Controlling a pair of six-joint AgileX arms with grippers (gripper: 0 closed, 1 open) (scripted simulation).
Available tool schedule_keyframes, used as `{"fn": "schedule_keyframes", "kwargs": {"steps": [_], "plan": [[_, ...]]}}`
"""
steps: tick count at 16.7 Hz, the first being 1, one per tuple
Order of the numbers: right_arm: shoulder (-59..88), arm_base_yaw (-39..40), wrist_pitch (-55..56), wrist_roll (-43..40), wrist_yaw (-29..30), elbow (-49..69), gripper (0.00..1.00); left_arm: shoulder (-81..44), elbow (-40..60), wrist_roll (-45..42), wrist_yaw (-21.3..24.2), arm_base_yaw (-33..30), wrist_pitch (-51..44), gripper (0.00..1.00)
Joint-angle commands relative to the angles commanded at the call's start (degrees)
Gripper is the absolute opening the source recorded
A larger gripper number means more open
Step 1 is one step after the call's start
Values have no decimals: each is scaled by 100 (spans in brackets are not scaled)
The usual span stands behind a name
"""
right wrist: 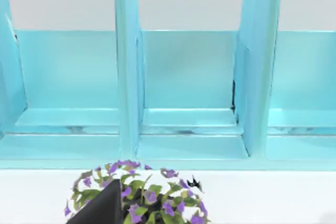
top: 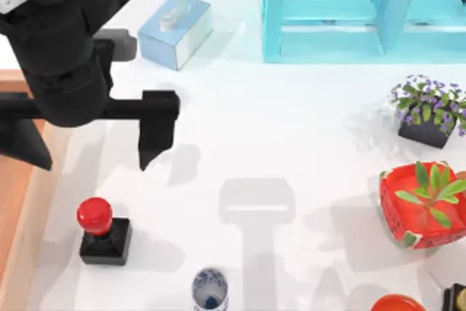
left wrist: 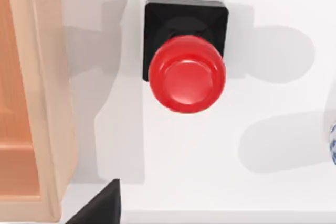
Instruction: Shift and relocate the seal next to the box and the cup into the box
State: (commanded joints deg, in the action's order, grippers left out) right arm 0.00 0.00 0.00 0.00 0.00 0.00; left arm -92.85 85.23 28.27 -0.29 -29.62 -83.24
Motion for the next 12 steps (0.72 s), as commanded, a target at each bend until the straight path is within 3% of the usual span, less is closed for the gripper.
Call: {"fn": "schedule_keyframes", "kwargs": {"steps": [7, 12], "plan": [[0, 0, 0, 0, 0, 0, 100, -478, -763, 2251, 25, -2245, 1281, 100], [0, 0, 0, 0, 0, 0, 100, -568, -1049, 2772, 34, -2765, 1701, 100]]}}
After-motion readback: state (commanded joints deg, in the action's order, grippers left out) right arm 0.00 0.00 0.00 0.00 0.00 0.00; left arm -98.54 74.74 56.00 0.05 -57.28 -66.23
